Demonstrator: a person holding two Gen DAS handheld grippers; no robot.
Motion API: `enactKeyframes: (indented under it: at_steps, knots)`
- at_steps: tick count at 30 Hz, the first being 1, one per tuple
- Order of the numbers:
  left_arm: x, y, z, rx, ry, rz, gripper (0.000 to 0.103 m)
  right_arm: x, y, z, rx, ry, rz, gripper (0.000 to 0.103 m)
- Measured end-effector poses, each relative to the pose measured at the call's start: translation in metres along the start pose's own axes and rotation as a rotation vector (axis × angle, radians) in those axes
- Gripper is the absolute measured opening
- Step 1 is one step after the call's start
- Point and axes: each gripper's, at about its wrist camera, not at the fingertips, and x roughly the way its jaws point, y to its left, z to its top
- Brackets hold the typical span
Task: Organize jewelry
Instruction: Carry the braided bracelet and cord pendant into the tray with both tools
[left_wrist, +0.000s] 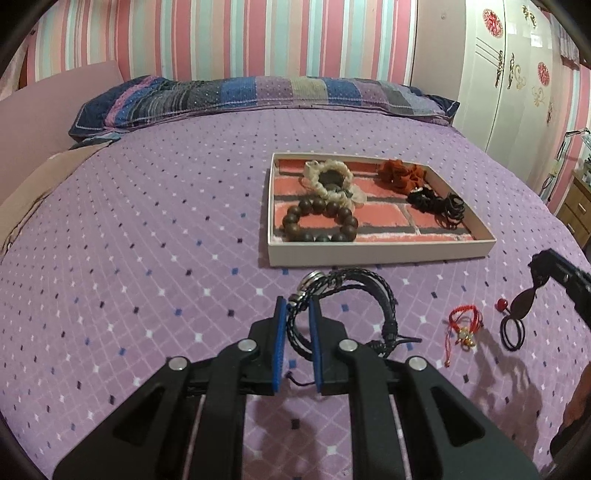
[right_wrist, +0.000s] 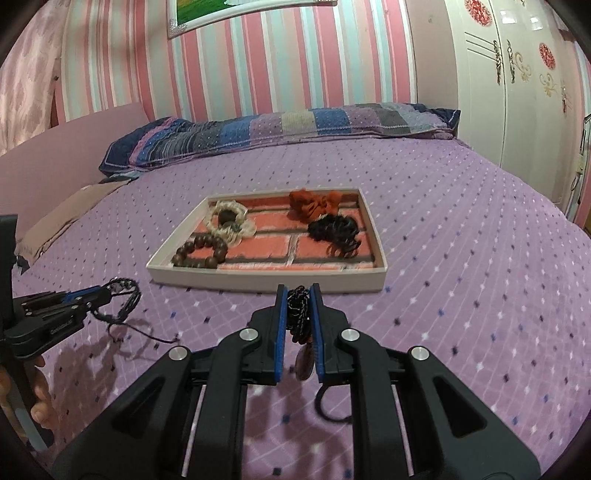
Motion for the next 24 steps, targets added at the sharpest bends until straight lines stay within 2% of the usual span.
enactKeyframes:
  at_steps: [6, 15, 19, 24]
  knots:
    - [-0.005, -0.008, 0.039, -0.005, -0.032, -0.013, 0.013, 0.008, -0.005, 0.035, -0.06, -0.034, -0.038, 0.013]
    - [0.012, -0.034, 0.097, 0.025, -0.093, -0.022, 0.013, 0.059, -0.009, 0.078, -0.101, -0.04, -0.063, 0.013]
    - [0.037, -0.043, 0.114, 0.044, -0.086, -0.005, 0.013, 0.087, -0.008, 0.088, -0.11, -0.023, -0.073, 0.013]
    - [0.076, -0.039, 0.111, 0.03, -0.037, 0.025, 0.013, 0.118, -0.009, 0.084, -0.114, 0.008, -0.08, 0.013]
